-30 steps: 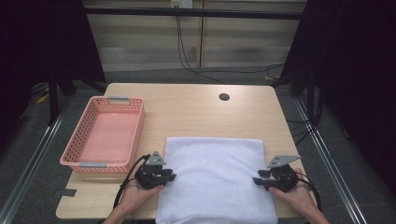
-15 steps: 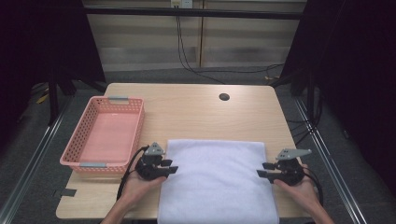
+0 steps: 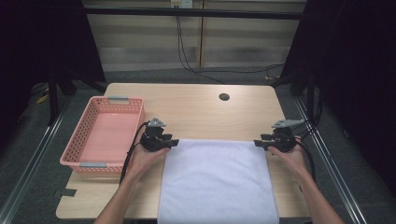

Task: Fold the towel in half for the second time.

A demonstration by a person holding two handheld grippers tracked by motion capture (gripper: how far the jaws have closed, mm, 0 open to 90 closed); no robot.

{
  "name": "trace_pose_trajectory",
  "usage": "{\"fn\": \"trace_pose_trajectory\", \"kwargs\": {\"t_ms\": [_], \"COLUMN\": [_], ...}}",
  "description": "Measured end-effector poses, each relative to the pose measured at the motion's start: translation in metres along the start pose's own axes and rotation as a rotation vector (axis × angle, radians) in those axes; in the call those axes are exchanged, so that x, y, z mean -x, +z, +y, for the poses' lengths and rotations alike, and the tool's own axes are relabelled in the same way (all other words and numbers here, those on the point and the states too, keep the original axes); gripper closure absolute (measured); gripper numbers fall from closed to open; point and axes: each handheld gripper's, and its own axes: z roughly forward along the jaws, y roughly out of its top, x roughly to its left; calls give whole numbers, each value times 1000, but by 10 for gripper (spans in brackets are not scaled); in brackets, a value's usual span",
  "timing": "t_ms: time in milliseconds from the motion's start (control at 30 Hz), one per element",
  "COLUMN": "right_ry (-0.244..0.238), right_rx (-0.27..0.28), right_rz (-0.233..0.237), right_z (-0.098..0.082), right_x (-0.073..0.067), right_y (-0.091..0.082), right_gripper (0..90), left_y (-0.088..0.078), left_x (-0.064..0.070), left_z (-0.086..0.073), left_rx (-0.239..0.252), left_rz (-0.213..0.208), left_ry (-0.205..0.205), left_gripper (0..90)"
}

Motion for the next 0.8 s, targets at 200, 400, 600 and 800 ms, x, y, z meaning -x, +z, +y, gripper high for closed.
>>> {"fn": "trace_pose_trajectory", "kwargs": {"t_ms": [200,400,600,800], "right_ry": [2,11,19,23], "right_rx": [-47,-61,-53,-64], "right_rz": [-5,6,7,65], "right_z": [-6,-8,-10,-11], "right_x": [1,2,3,1], "right_y": [17,18,20,18], "right_gripper": [456,471,500,709], "left_y": [9,14,19,20], "left_x": [-6,-11,-8,-8], "left_z": [-8,-11,-13,-16], "left_rx": [-23,-34,-43,-46], "left_rz": [30,19,-3,-39], "left_ry": [-24,-29,-19,21], "left_gripper": [439,393,397,726]}}
